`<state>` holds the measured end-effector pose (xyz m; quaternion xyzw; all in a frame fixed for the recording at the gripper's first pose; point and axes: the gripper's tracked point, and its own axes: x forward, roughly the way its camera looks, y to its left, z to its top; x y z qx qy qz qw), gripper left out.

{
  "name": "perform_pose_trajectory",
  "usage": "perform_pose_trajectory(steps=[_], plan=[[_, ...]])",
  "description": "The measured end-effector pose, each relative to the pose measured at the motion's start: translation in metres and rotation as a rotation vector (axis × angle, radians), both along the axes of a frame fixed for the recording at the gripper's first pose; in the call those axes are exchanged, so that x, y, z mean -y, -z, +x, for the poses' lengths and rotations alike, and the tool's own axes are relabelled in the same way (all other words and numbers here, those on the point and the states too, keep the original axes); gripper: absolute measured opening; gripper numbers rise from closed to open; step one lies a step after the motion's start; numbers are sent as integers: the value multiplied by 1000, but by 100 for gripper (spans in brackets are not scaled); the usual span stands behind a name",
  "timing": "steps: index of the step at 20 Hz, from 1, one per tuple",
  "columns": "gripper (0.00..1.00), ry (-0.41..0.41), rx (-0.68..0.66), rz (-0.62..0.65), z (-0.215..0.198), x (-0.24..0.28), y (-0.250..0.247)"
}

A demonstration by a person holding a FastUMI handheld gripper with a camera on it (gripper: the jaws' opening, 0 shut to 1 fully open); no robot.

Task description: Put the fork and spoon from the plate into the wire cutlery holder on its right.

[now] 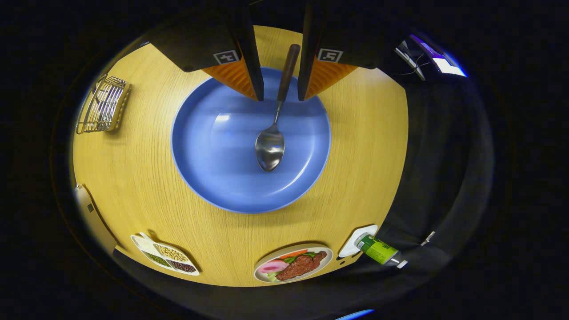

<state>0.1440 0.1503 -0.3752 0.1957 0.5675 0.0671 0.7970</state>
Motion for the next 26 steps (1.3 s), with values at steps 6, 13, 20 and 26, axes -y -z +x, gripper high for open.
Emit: perform_pose_trajectory(steps=[6,13,20,26], plan=[[49,35,-33,-48,8,-8,26],[12,53,-33,-94,10,1,33],[6,65,-18,5,8,6,26],[6,75,54,70,8,21,-6]])
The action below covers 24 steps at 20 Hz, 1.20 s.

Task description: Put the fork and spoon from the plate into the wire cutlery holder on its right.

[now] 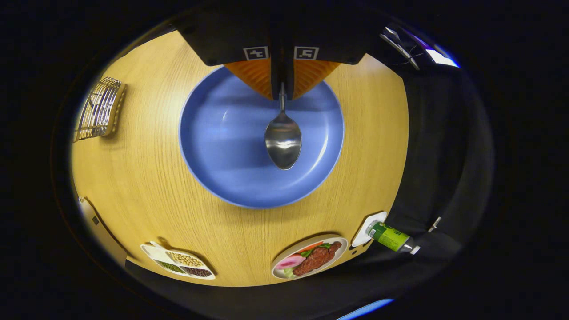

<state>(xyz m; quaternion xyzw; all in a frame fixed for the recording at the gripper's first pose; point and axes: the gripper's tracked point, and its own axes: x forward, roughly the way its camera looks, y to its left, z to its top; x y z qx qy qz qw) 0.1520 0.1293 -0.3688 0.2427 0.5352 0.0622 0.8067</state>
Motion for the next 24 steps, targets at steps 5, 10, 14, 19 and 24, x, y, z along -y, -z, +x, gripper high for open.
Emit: perform_pose_trajectory(steps=[5,10,14,19,24], plan=[[6,4,66,58,-4,23,-43],[6,4,132,88,-18,60,-89],[6,40,162,108,-39,102,-120],[6,48,136,38,-78,172,-126],[6,-14,24,-61,-117,236,-118]])
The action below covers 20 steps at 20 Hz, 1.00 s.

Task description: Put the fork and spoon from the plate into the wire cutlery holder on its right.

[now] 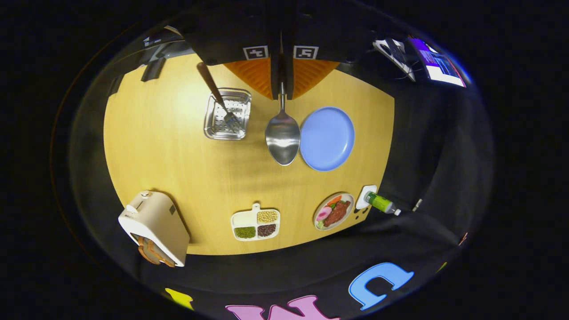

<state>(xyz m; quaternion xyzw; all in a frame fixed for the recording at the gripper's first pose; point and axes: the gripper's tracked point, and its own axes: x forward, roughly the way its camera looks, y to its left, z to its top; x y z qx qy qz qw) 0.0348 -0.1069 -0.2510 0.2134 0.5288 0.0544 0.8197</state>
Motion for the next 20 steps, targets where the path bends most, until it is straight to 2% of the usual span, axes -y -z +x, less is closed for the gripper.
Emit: perform_pose_trajectory(steps=[2,6,11,17,20], plan=[[6,-50,-69,-36,-14,15,8],[6,-154,-236,-10,-33,21,28],[6,-293,-450,-41,-37,38,58],[6,-324,-608,-70,-23,49,85],[6,-334,-634,-88,-14,50,98]])
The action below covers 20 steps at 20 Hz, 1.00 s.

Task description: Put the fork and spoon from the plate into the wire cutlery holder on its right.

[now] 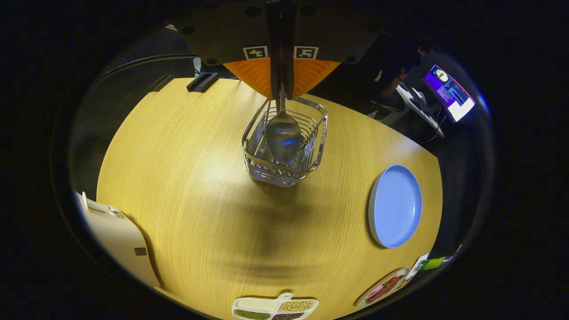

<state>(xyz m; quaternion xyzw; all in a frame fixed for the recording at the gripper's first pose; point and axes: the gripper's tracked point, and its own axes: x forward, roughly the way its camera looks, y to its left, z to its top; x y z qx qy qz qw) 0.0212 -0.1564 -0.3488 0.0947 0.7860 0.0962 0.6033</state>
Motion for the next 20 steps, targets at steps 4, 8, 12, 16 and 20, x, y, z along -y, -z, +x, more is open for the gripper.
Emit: perform_pose_trajectory(steps=[4,8,12,16,20], plan=[[9,-16,-20,-4,1,-3,7],[12,2,27,7,10,-5,9],[22,27,99,27,15,-7,2],[30,89,254,57,26,-12,-16],[60,148,512,32,42,-9,-44]])
